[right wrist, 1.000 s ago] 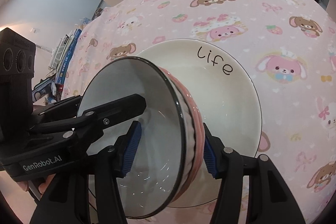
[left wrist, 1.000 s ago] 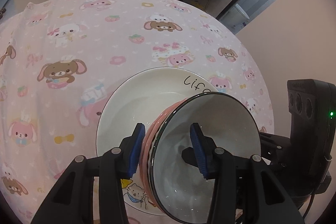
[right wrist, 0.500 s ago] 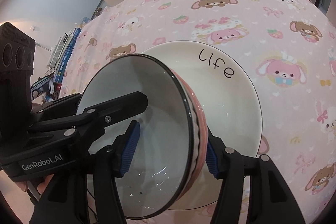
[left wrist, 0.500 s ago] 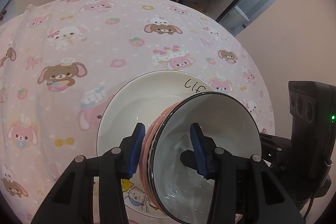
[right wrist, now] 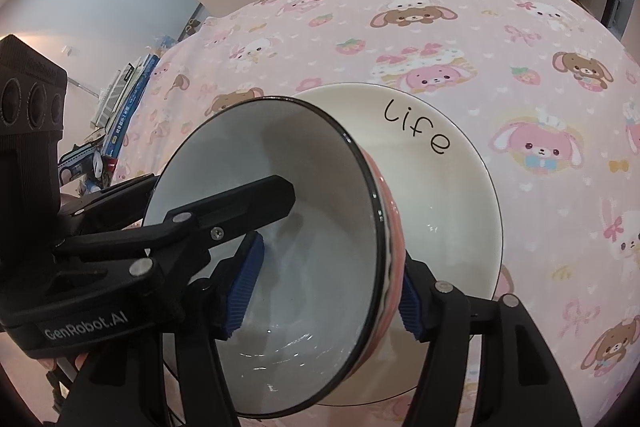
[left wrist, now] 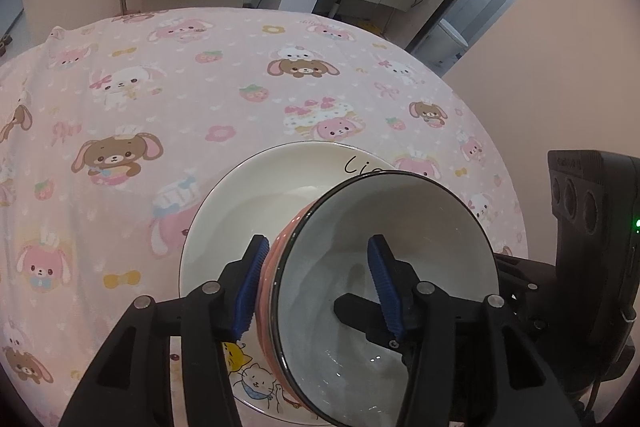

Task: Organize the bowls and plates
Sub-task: 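Lower the bowl stack with both tools into the 'life' plate, then open both tools and raise them away from the bowls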

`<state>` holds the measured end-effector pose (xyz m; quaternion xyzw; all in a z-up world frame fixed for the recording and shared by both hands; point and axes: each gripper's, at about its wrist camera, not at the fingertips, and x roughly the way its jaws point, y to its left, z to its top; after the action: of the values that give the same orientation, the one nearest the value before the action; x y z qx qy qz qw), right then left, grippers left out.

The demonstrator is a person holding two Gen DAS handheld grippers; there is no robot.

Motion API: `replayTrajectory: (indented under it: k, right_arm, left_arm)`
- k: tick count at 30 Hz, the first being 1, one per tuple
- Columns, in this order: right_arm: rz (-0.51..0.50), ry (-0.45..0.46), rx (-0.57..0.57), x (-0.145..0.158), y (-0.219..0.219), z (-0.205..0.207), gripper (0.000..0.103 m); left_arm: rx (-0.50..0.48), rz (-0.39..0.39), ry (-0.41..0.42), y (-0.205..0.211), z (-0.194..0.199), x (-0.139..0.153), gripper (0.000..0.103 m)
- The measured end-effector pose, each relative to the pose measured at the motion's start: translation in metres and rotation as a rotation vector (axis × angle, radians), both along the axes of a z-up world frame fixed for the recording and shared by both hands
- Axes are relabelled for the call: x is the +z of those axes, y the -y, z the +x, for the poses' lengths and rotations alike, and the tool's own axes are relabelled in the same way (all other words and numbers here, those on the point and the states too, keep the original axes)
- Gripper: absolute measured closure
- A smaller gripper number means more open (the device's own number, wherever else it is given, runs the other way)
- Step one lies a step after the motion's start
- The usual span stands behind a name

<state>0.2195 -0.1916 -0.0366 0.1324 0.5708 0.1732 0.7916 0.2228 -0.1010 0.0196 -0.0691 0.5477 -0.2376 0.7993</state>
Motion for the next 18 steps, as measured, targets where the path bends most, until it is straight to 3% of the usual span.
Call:
replayTrajectory:
  k: [3,8,12,18]
  right_arm:
    - [-0.009,0.018,0.005,0.001,-0.001,-0.002,0.042]
    - [-0.011,0.047,0.012,0.005,0.002,-0.004,0.042]
    - [-0.040,0.123,-0.006,0.017,0.005,-0.006,0.036]
    - [-0.024,0.180,-0.038,0.027,0.012,-0.010,0.032]
  left_arm:
    - [0.003,-0.038,0.008,0.001,-0.003,0.000,0.036]
    - [-0.002,-0.058,0.025,0.001,-0.003,0.000,0.036]
    - [0.018,-0.080,0.057,-0.003,-0.002,0.006,0.035]
    - [0.036,0.000,0.319,-0.001,-0.021,0.039,0.029]
